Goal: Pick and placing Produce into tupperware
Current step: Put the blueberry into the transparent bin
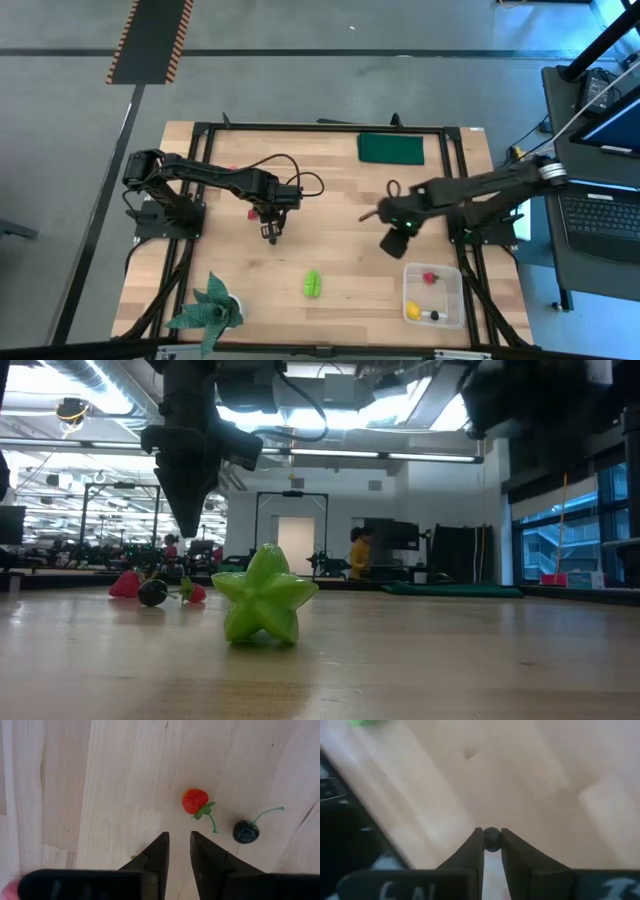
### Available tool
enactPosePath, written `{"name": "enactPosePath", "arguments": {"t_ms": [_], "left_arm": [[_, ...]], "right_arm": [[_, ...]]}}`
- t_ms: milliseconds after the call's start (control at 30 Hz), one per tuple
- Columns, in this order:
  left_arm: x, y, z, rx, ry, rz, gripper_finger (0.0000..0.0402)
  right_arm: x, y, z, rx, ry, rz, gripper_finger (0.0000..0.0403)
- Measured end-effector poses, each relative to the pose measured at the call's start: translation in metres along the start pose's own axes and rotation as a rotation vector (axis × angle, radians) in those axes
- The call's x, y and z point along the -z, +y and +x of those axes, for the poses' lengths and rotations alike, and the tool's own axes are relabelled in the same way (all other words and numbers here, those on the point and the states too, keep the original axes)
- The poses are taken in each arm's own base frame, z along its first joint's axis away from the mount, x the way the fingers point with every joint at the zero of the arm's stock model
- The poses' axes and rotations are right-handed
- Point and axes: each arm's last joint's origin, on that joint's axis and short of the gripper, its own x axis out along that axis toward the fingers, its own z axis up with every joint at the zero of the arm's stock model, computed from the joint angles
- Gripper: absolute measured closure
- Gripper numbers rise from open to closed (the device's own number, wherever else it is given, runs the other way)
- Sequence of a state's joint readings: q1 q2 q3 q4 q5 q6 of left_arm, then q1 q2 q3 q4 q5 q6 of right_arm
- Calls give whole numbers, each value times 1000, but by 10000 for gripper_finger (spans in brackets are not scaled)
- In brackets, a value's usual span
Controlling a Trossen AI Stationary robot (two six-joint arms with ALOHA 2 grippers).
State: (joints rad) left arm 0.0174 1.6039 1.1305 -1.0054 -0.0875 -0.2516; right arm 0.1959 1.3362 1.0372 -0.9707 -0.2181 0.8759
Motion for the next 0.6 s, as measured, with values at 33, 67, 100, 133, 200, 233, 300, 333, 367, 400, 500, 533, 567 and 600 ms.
{"name": "enactPosePath", "arguments": {"t_ms": [33,67,100,133,200,233,300,333,367,400,500,533,567,600], "left_arm": [[0,0,0,0,0,0,335],[0,0,0,0,-1,3,337],[0,0,0,0,-1,12,340],[0,0,0,0,-2,22,342],[-1,0,0,2,-8,26,346],[-1,0,0,2,-9,26,347],[-2,0,0,3,-16,26,350],[-2,-1,0,5,-23,27,351],[-3,-1,0,7,-29,28,352],[-3,-1,0,8,-34,32,353],[-5,-1,0,10,-47,47,351],[-5,-1,0,12,-54,47,350],[-6,-2,0,14,-64,46,348],[-7,-2,0,16,-71,46,345]], "right_arm": [[7,3,-4,-12,2,33,347],[14,5,-7,-23,5,57,348],[21,8,-9,-30,11,78,348],[28,11,-11,-37,18,96,348],[40,16,-10,-27,43,124,348],[45,19,-9,-20,56,136,348],[55,23,-6,1,81,151,348],[59,24,-4,18,95,161,348],[63,25,-1,42,103,169,348],[66,25,1,69,107,180,348],[73,26,8,148,102,209,347],[74,27,11,161,94,201,346],[75,29,14,173,86,197,344],[76,30,17,187,80,203,341]]}}
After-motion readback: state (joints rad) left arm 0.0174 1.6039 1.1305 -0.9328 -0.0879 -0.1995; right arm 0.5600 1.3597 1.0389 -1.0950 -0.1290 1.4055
